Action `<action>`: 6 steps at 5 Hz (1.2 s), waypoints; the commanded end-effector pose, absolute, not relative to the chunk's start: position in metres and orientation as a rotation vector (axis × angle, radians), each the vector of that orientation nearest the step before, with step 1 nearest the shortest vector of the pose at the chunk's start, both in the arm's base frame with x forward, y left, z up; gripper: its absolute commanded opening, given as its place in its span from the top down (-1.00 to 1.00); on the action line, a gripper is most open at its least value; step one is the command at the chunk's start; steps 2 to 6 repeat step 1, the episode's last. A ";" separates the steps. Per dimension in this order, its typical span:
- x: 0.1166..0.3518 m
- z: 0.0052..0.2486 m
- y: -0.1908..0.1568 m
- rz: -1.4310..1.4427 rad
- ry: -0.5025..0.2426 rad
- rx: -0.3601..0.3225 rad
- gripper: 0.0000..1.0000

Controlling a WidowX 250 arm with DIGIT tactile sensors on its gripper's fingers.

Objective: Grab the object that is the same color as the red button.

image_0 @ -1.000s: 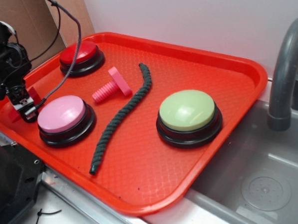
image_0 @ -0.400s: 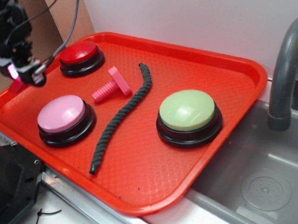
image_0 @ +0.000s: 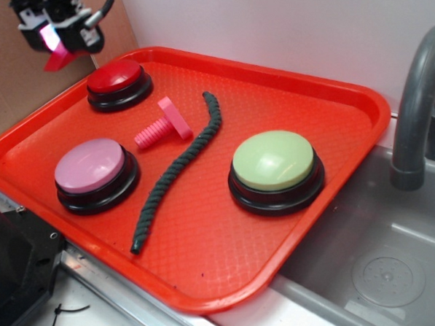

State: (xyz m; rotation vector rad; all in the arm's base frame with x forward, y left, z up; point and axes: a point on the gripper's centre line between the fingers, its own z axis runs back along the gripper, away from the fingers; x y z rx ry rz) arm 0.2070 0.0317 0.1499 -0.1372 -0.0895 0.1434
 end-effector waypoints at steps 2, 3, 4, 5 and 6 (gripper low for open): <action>0.246 0.158 0.012 0.144 -0.111 -0.022 1.00; 0.246 0.158 0.012 0.144 -0.111 -0.022 1.00; 0.246 0.158 0.012 0.144 -0.111 -0.022 1.00; 0.246 0.158 0.012 0.144 -0.111 -0.022 1.00; 0.246 0.158 0.012 0.144 -0.111 -0.022 1.00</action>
